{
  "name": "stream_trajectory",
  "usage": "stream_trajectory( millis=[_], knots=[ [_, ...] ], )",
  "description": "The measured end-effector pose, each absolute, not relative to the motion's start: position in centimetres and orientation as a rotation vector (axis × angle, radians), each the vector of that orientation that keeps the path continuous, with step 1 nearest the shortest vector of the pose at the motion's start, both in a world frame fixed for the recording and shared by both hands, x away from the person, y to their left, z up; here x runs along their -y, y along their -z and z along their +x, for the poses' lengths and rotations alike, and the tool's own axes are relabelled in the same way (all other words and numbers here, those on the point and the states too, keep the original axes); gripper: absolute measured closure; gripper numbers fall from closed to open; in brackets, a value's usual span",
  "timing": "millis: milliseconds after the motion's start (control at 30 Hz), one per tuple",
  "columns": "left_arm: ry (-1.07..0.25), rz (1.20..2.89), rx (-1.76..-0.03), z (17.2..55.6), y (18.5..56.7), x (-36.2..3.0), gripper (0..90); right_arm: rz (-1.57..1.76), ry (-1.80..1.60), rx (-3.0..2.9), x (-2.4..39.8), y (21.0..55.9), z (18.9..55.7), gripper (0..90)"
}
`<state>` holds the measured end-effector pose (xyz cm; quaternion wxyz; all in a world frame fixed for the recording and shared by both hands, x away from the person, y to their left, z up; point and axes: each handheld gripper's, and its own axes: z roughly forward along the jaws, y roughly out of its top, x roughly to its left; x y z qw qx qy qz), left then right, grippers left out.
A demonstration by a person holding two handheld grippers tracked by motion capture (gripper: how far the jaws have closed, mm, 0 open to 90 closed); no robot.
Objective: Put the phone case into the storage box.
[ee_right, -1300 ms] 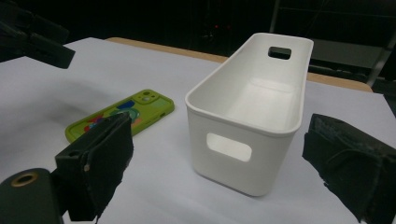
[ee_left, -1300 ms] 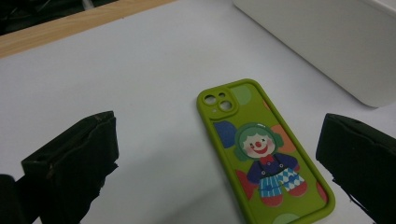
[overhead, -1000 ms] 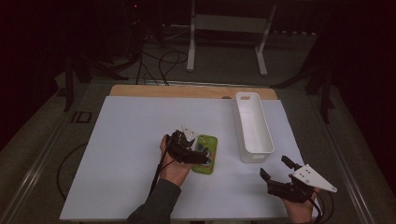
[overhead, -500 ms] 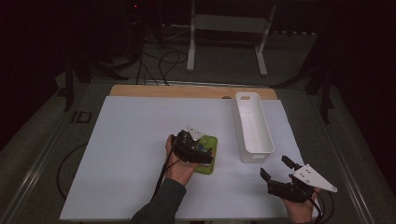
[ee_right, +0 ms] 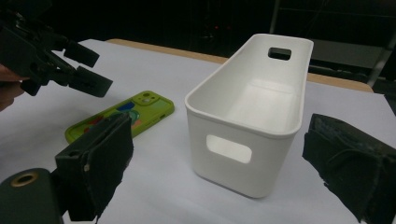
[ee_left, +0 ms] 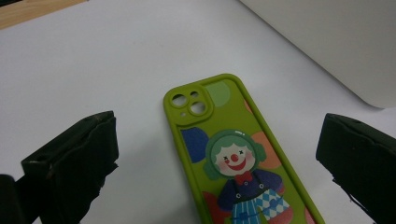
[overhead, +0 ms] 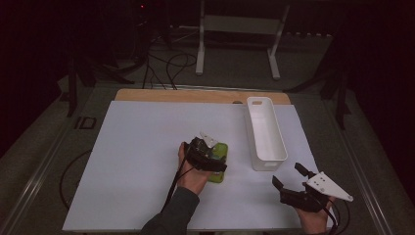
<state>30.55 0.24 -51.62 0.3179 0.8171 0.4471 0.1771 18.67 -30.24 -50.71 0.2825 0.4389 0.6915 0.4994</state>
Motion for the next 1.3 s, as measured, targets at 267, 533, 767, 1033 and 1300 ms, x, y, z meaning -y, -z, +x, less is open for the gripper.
stream_trajectory(
  millis=[267, 533, 767, 1033, 1300],
  knots=[
    [-0.463, 2.152, -1.182, 30.7, 51.9, 0.4, 0.0, 1.172, -1.34, -1.852, 30.1, 50.7, 18.7, 8.0],
    [-0.449, 2.159, -1.193, 30.8, 52.4, 1.0, 0.0, 1.172, -1.342, -1.849, 30.1, 50.6, 18.7, 8.0],
    [-0.435, 2.169, -1.21, 31.0, 52.8, 1.4, 0.0, 1.172, -1.343, -1.845, 30.1, 50.6, 18.7, 8.0],
    [-0.424, 2.183, -1.226, 31.1, 53.2, 1.8, 0.0, 1.168, -1.341, -1.844, 30.1, 50.6, 18.7, 8.0],
    [-0.413, 2.198, -1.229, 31.1, 53.7, 2.1, 0.0, 1.169, -1.341, -1.841, 30.2, 50.6, 18.7, 8.0]
  ],
)
